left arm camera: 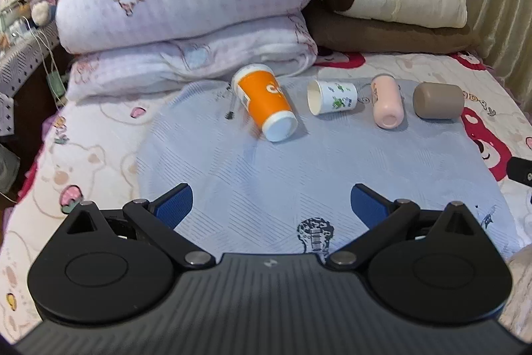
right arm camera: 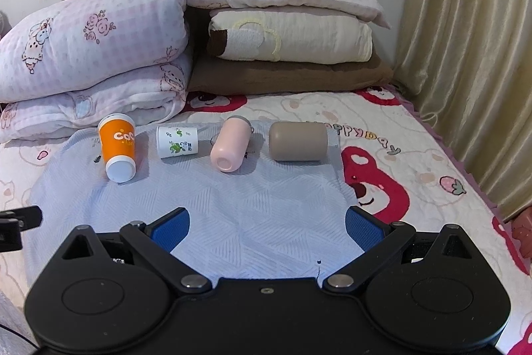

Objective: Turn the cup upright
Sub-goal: 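Move the right tool toward the lying grey tumbler and roll it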

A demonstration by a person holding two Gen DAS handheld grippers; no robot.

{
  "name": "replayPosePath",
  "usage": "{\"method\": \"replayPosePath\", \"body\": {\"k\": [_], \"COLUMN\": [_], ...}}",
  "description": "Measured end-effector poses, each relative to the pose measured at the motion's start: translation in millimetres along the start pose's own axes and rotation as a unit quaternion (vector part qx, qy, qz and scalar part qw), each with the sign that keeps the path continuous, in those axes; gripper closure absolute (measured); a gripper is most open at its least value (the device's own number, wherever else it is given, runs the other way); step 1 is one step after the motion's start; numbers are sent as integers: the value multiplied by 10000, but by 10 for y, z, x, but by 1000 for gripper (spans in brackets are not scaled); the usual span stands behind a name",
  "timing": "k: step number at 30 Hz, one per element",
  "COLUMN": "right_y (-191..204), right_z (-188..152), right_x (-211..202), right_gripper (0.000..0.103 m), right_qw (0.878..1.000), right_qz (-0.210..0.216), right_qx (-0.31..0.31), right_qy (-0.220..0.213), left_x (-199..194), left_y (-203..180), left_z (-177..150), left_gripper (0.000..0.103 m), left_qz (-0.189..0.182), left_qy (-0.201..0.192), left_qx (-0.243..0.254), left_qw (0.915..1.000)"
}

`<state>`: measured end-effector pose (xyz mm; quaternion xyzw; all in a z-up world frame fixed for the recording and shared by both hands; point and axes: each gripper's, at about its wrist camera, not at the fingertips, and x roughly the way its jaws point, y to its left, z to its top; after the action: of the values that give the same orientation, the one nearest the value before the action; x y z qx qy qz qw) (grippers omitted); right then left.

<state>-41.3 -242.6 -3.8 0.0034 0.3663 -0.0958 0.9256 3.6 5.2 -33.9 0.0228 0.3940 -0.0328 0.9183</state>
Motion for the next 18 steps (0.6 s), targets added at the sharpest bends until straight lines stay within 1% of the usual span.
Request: {"method": "replayPosePath", "body": {"k": [7,9,12,14,18], "right_y": [-44,-56,-104,-165,-388], "right_z": [-3,6,35,59,56], "right_x": [114,150,193,213,249], "right_gripper": [1,1,1,1,1], "right_qw": [9999,9998,9998,9997,9954], "right_qz": [-55,-56,-40,131,789], "right_qx": [56,45,53,126,522], "right_qy": [137,163,174,184,172], "left_x": [170,204,259,289,312], "left_y": [-48,-81,-161,-221,-364], "left_z": [30,64,163,275,519], "left_gripper": [0,0,0,0,0], "left_qz": [-413,-485,-599,-722,-907], "left_qy": [-100,-82,54,161,159], "left_qx": [-40,23,166,309,841], "left_qw": [9991,9988,9981,9968,9922]}}
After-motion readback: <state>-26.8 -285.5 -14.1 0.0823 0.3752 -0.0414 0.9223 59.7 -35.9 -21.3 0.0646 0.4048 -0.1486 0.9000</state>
